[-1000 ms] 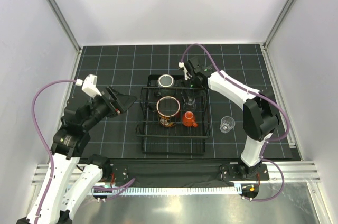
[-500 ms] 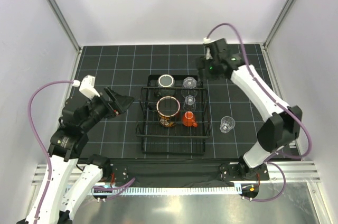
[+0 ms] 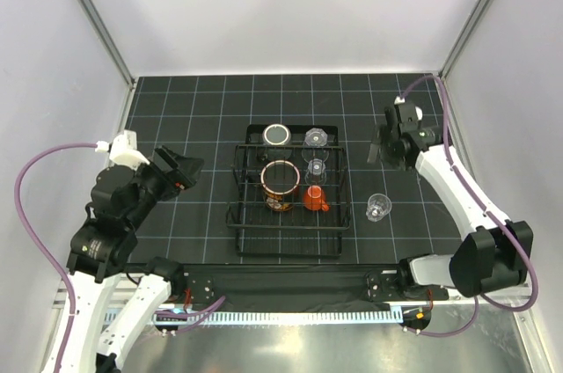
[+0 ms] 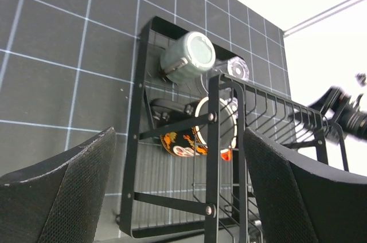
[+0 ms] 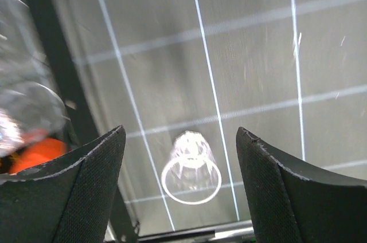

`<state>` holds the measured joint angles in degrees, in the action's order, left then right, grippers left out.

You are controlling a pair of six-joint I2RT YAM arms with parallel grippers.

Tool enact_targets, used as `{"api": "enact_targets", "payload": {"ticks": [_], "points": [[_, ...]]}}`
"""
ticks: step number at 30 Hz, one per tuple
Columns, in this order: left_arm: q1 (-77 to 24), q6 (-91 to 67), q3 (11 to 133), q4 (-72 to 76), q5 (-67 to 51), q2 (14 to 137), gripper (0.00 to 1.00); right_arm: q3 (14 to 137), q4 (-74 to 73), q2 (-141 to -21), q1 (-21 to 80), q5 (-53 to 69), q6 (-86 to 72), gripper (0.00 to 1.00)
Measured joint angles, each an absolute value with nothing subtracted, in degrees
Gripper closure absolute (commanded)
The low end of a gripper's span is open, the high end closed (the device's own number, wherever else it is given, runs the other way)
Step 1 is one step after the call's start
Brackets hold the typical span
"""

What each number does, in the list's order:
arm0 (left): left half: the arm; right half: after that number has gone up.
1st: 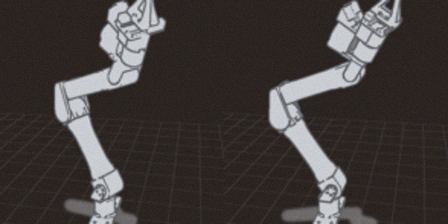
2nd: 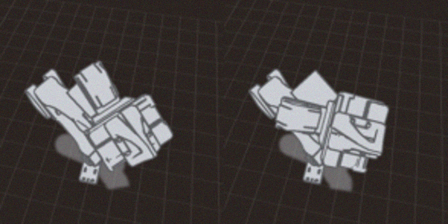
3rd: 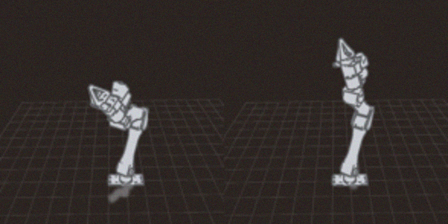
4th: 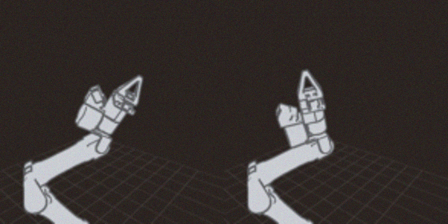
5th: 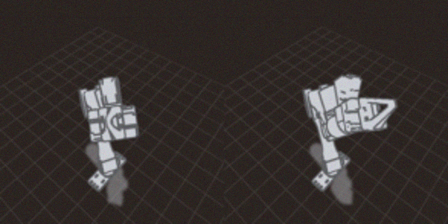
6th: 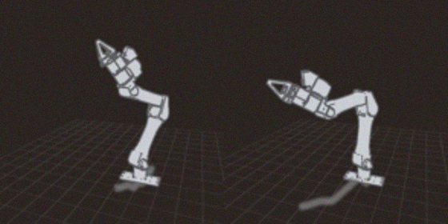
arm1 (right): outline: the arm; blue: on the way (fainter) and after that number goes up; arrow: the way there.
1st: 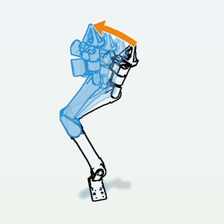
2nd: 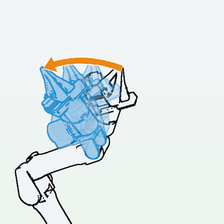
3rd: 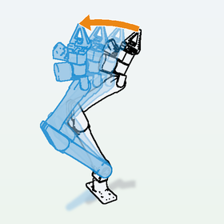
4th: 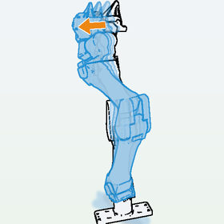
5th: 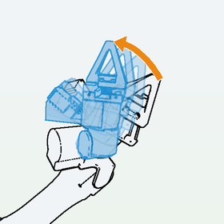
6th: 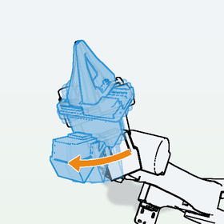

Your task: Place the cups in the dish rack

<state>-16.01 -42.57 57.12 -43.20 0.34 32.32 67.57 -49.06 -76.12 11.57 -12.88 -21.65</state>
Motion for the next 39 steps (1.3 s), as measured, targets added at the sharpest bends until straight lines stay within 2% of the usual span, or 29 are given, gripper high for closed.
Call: {"api": "enact_targets", "payload": {"ticks": [7,15,23,25,31,39], "points": [[-16.01,-41.08,57.65,-44.07,2.39,31.94,0.11,57.23,-49.80,-71.16,11.68,-13.32,-24.49,0.30],[-16.01,-39.68,57.98,-44.47,1.87,31.94,0.11,54.87,-50.85,-63.88,11.66,-14.81,-26.74,0.39],[-16.01,-38.39,59.53,-44.45,0.34,31.94,0.12,50.85,-52.18,-63.07,11.68,-15.92,-28.12,0.55],[-16.01,-38.24,59.83,-44.42,-0.19,31.94,0.12,50.57,-52.36,-62.85,11.68,-15.99,-28.47,0.62],[-16.01,-37.87,59.88,-44.42,-1.23,31.94,0.12,49.19,-52.62,-61.36,11.68,-15.09,-29.32,0.62],[-16.01,-37.34,60.58,-44.45,-2.74,32.53,0.12,48.45,-55.35,-60.38,11.68,-14.85,-31.90,0.57]]}}
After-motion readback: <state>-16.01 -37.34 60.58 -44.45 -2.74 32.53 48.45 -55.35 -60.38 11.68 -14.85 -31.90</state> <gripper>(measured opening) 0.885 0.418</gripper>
